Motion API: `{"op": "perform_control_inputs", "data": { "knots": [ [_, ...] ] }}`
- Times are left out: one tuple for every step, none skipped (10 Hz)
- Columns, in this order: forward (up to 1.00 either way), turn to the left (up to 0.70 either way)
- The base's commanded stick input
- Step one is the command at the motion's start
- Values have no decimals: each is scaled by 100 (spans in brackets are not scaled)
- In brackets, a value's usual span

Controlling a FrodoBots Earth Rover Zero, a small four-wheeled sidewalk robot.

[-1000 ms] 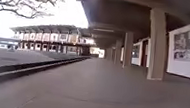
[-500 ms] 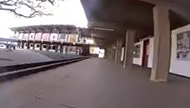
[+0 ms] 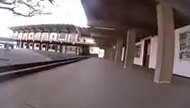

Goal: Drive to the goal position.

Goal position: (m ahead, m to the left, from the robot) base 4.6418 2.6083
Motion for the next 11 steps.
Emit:
{"op": "perform_control_inputs", "data": {
  "knots": [
    [50,0],
    [50,0],
    [50,0],
    [50,0],
    [50,0],
    [50,0],
    [50,0],
    [50,0],
    [50,0],
    [50,0],
    [50,0]
  ]
}}
